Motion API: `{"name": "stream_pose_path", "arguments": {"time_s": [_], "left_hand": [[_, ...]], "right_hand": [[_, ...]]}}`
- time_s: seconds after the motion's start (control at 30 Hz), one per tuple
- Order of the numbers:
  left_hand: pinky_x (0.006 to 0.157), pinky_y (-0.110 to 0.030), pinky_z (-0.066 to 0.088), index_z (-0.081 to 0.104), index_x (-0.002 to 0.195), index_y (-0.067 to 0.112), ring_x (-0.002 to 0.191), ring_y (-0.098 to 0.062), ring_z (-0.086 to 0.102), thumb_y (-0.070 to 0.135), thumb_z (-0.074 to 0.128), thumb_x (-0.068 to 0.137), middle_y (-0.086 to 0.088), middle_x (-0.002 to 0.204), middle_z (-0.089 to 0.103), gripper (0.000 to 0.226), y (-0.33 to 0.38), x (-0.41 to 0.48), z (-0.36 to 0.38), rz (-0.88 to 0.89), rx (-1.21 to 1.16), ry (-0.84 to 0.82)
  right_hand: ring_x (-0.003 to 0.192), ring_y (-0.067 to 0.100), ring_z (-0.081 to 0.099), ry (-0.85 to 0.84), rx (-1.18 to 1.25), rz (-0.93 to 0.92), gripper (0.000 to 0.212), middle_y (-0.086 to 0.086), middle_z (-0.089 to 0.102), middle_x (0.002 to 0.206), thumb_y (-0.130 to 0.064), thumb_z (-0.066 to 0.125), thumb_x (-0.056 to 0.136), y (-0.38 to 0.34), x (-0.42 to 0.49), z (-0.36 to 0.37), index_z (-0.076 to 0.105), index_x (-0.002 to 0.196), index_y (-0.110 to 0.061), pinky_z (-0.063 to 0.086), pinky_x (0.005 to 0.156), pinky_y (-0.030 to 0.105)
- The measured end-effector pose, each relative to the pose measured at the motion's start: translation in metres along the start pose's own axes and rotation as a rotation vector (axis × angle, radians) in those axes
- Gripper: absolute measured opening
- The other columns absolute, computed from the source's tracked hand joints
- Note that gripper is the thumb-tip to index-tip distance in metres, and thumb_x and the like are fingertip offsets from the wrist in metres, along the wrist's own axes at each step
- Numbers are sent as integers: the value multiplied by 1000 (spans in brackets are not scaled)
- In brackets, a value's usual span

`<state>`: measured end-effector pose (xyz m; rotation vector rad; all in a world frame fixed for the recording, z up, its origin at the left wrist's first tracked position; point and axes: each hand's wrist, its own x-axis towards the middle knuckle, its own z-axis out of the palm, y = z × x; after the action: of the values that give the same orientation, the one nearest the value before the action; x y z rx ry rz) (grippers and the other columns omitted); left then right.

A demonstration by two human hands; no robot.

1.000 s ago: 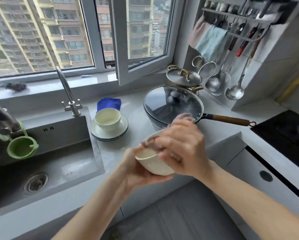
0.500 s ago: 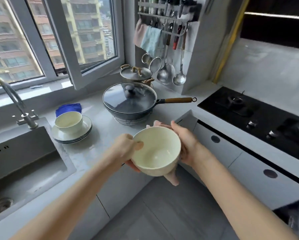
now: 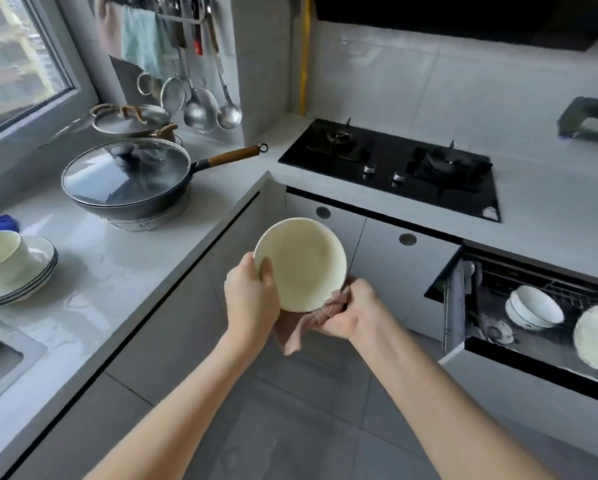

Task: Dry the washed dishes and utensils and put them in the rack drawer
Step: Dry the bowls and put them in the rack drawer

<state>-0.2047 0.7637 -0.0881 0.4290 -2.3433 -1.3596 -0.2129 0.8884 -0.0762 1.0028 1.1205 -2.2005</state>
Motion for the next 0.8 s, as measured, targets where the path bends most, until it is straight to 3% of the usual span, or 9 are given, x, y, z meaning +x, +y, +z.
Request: {"name": "stream_pose_path", "arguments": {"time_s": [0.07, 0.1, 0.23, 0.3, 0.4, 0.53, 0.67, 0.73, 0.8], "left_hand": [[50, -26, 25, 46, 76, 7, 56, -10, 41, 8, 43, 94, 7, 60, 43, 19, 11, -7, 19, 96, 81, -51], [53, -29, 23, 46, 77, 6, 58, -16, 42, 8, 42, 94, 7, 61, 42, 17, 17, -10, 31, 121, 120, -79], [43, -26, 36, 51, 74, -1, 60, -23, 49, 3, 42, 90, -2, 63, 47, 18, 55, -26, 90, 21, 114, -316], [41, -28, 51, 58, 79, -6, 54, -25, 59, -4, 45, 86, -11, 71, 58, 14, 78, -38, 123, -199, -121, -552], [43, -27, 54, 63, 87, -12, 47, -24, 65, -7, 49, 85, -17, 73, 66, 15, 113, -59, 178, -432, -258, -820], [34, -13, 38, 56, 53, -1, 28, -13, 48, -7, 45, 82, -9, 39, 54, 32, 168, -94, 260, -493, -95, -1044], [49, -22, 41, 56, 62, 3, 48, -21, 49, 2, 57, 83, -8, 54, 53, 22, 197, -127, 348, -450, -201, -869], [49, -24, 36, 56, 69, 4, 53, -21, 47, 9, 56, 86, -6, 59, 51, 18, 205, -141, 383, -285, -156, -699], [49, -28, 33, 54, 75, 2, 57, -21, 46, 14, 51, 90, -4, 61, 50, 19, 212, -152, 410, -103, -50, -539]], "right_hand": [[78, 15, 64, 13, 114, -53, 37, 1, 55, 61, -23, 28, 94, -23, -5, -27, 48, 64, -16, 44, 91, 44], [68, 13, 60, 25, 171, -102, 38, 0, 50, 60, -26, 29, 97, -34, -9, -41, 45, 64, -18, 41, 93, 42], [36, 13, 50, 32, 79, -471, 37, -4, 60, 66, -36, 33, 102, -68, -15, -100, 56, 78, -21, 47, 53, 24], [71, 8, 69, 0, -44, -667, 41, -11, 72, 99, -41, 29, 102, -90, -17, -135, 64, 110, -20, 55, 79, 34], [118, 11, 58, -106, -74, -642, 45, -1, 65, 125, -41, 29, 101, -147, -21, -200, 63, 120, -18, 37, 107, 35], [89, 14, 71, -134, 46, -486, 54, 1, 74, 98, -41, 29, 102, -213, -27, -290, 78, 89, -21, 56, 69, 24], [42, 17, 56, -1, 334, -353, 42, 14, 63, 64, -41, 39, 97, -233, -10, -355, 64, 89, -9, 50, 47, 22], [55, 29, 56, 10, 396, -333, 49, 32, 62, 97, -40, 40, 94, -239, 3, -379, 56, 117, 0, 54, 70, 31], [75, 39, 61, 12, 437, -314, 50, 32, 61, 112, -43, 33, 97, -248, 8, -400, 55, 119, -3, 52, 83, 46]]}}
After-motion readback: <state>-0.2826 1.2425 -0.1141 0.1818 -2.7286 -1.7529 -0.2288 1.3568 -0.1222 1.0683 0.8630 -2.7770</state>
